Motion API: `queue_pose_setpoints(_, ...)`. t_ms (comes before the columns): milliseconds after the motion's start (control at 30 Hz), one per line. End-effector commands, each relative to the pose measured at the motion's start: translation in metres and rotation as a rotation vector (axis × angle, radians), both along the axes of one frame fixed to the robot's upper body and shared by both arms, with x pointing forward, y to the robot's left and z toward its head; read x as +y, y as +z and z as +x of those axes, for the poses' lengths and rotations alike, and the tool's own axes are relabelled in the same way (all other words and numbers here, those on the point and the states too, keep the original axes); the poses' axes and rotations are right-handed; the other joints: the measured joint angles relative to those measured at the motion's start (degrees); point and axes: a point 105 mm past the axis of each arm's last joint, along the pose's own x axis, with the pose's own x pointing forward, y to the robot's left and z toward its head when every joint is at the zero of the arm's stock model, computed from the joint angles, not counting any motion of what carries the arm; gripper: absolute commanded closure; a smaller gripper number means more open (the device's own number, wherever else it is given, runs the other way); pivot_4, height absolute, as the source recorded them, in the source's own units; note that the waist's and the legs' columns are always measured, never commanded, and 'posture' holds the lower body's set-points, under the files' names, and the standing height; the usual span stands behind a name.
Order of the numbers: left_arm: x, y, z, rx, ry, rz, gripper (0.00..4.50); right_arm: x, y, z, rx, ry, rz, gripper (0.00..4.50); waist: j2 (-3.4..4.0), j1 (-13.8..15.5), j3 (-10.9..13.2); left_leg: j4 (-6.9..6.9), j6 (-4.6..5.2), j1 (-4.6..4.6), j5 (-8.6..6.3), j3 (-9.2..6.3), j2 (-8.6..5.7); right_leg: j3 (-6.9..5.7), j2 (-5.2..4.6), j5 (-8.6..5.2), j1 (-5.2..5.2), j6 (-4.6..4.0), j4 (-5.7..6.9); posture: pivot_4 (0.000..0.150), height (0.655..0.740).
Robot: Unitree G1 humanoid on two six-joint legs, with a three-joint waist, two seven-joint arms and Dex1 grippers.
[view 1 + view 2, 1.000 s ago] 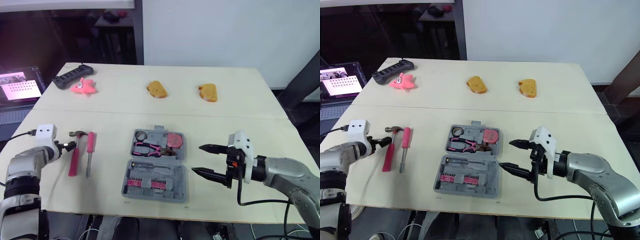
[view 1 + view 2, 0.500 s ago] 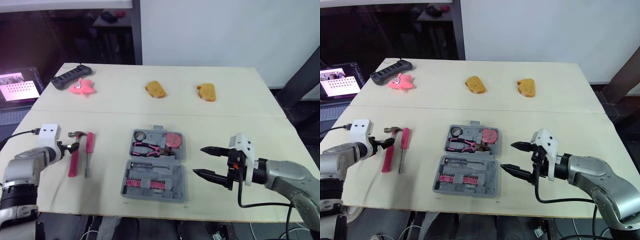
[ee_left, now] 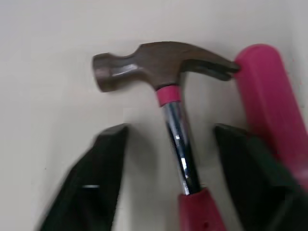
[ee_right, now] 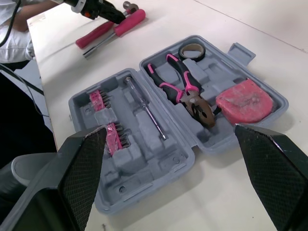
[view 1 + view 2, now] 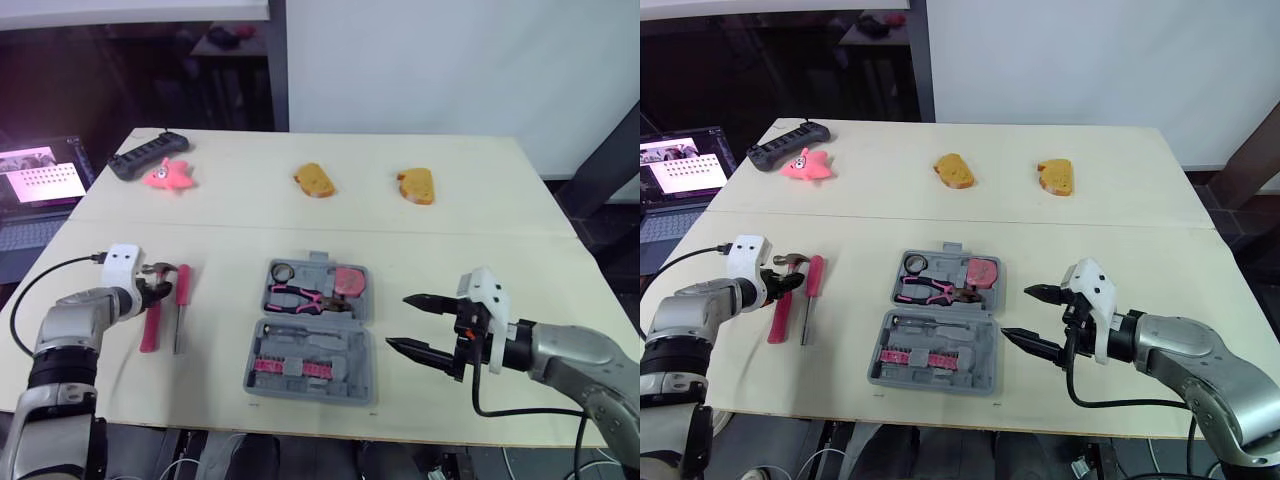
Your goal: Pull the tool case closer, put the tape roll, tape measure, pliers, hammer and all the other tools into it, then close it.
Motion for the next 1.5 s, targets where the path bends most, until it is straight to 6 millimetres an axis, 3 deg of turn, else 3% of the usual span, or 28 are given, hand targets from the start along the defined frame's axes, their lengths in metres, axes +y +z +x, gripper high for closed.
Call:
queue_pose_setpoints(33, 0.001, -0.012, -0.006, 0.053, 0.004, 0.007, 3.22, 0.002, 0.01, -0.002, -0.049, 0.006, -0.009, 0.0, 0.02, -0.08, -0.01, 0.0, 0.0, 0.01, 0.0, 0.0, 0.0, 0.0, 0.0, 0.0, 0.0, 0.0, 0.0, 0.15, 0.74)
queue_pose_setpoints(100, -0.001, -0.012, -0.005, 0.05, -0.001, 0.0, 4.2, 0.002, 0.009, -0.002, -0.047, 0.003, -0.01, 0.0, 0.03, -0.1, -0.02, -0.01, 0.0, 0.02, 0.0, 0.0, 0.0, 0.0, 0.0, 0.0, 0.0, 0.0, 0.01, 0.15, 0.74)
queue_pose_setpoints(133, -0.002, -0.012, -0.004, 0.049, -0.003, -0.003, 4.47, 0.002, 0.009, -0.002, -0.047, 0.002, -0.011, 0.0, 0.05, -0.1, -0.03, -0.01, 0.0, 0.02, 0.0, 0.0, 0.0, 0.01, 0.0, 0.0, 0.0, 0.0, 0.01, 0.15, 0.74)
queue_pose_setpoints(367, 0.005, -0.006, -0.002, 0.025, 0.024, -0.007, 4.47, 0.001, 0.005, -0.002, -0.036, -0.009, -0.022, 0.0, 0.09, -0.03, -0.06, -0.01, 0.0, 0.02, 0.0, 0.0, 0.0, 0.0, 0.0, 0.0, 0.0, 0.0, 0.02, 0.15, 0.74)
queue_pose_setpoints(567, 0.029, 0.04, -0.006, -0.077, 0.012, 0.087, 4.47, 0.001, 0.006, -0.003, -0.033, -0.012, -0.014, 0.0, -0.05, -0.85, 0.01, -0.05, 0.0, 0.0, 0.0, 0.0, 0.02, 0.01, 0.03, 0.0, -0.06, 0.0, 0.02, 0.15, 0.74)
queue_pose_setpoints(667, 0.042, 0.09, -0.012, -0.147, -0.04, 0.196, 4.47, 0.002, 0.007, -0.004, -0.034, -0.014, -0.004, 0.0, -0.28, -1.47, 0.14, -0.05, 0.0, -0.21, 0.0, -0.06, 0.03, -0.01, 0.05, -0.01, -0.24, 0.0, 0.03, 0.15, 0.74)
queue_pose_setpoints(733, 0.041, 0.11, -0.017, -0.154, -0.109, 0.264, 4.47, 0.004, 0.008, -0.004, -0.032, -0.012, 0.006, 0.0, -0.45, -1.55, 0.21, -0.05, -0.01, -0.25, 0.01, -0.1, 0.03, -0.04, 0.04, -0.01, -0.27, 0.0, 0.04, 0.15, 0.74)
queue_pose_setpoints(833, 0.016, 0.126, -0.019, -0.14, -0.304, 0.308, 4.47, 0.007, 0.007, -0.006, -0.025, -0.003, 0.013, 0.0, -0.38, -1.4, 0.19, -0.05, -0.02, -0.25, 0.01, -0.09, 0.0, -0.04, -0.02, -0.01, -0.23, 0.0, -0.01, 0.15, 0.74)
queue_pose_setpoints(933, -0.013, 0.121, -0.023, -0.078, -0.495, 0.317, 4.47, 0.008, 0.005, -0.006, -0.018, 0.004, 0.004, 0.0, -0.28, -1.03, 0.21, -0.05, -0.02, -0.22, 0.01, -0.09, -0.01, -0.05, -0.02, -0.01, -0.18, 0.0, -0.03, 0.15, 0.74)
queue_pose_setpoints(1033, -0.06, 0.105, -0.033, 0.019, -0.787, 0.311, 4.47, 0.009, 0.002, -0.008, -0.003, 0.032, -0.028, 0.0, -0.3, -1.23, 0.22, -0.04, -0.02, -0.23, 0.01, -0.09, 0.0, -0.05, 0.01, -0.01, -0.18, -0.01, -0.02, 0.15, 0.74)
queue_pose_setpoints(1133, -0.127, 0.095, -0.035, 0.06, -1.068, 0.328, 4.47, 0.012, 0.0, -0.011, 0.02, 0.082, -0.065, 0.0, -0.33, -0.98, 0.25, -0.03, -0.02, -0.29, 0.01, -0.09, 0.0, -0.04, 0.0, -0.01, -0.21, -0.01, -0.04, 0.15, 0.74)
queue_pose_setpoints(1200, -0.16, 0.093, -0.04, 0.069, -1.184, 0.295, 4.47, 0.01, -0.003, -0.011, 0.034, 0.092, -0.101, 0.0, -0.35, -0.83, 0.25, 0.03, -0.02, -0.32, 0.01, -0.1, 0.0, -0.04, 0.02, -0.01, -0.19, -0.01, -0.05, 0.15, 0.74)
queue_pose_setpoints(1367, -0.198, 0.074, -0.059, 0.142, -1.375, 0.344, 4.47, 0.004, -0.006, -0.01, 0.033, 0.086, -0.141, 0.0, -0.31, -2.19, 0.25, -0.02, 0.06, -0.24, -0.03, -0.09, 0.0, 0.04, 0.08, -0.01, -0.21, 0.0, -0.06, 0.15, 0.74)
queue_pose_setpoints(1500, -0.232, 0.074, -0.075, 0.146, -1.444, 0.286, 4.47, 0.0, -0.008, -0.009, 0.029, 0.073, -0.156, 0.0, -0.32, -1.84, 0.26, 0.02, 0.09, -0.27, -0.04, -0.1, 0.0, 0.03, 0.09, -0.01, -0.22, -0.01, 0.0, 0.15, 0.74)
